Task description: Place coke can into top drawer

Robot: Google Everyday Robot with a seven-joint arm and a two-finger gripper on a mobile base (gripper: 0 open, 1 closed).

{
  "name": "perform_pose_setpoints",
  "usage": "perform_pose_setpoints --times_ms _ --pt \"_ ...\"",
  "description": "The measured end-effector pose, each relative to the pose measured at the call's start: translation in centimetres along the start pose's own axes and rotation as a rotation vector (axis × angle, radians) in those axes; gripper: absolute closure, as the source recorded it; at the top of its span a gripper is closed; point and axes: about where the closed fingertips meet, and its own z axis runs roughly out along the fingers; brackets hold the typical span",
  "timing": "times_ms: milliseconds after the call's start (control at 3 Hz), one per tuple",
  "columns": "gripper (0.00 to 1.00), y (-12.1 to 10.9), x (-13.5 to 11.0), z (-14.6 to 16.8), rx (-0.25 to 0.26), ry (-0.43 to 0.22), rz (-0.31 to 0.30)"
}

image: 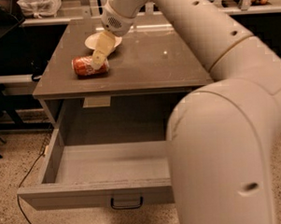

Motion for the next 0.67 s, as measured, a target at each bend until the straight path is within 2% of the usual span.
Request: perform_pose_setpoints --times_ms 333,667 --pt "0.00 -0.7 -0.5 3.3 -0.025 0.037 0.046" --pt "0.00 -0.7 -1.2 5.8 -0.037 0.096 0.059"
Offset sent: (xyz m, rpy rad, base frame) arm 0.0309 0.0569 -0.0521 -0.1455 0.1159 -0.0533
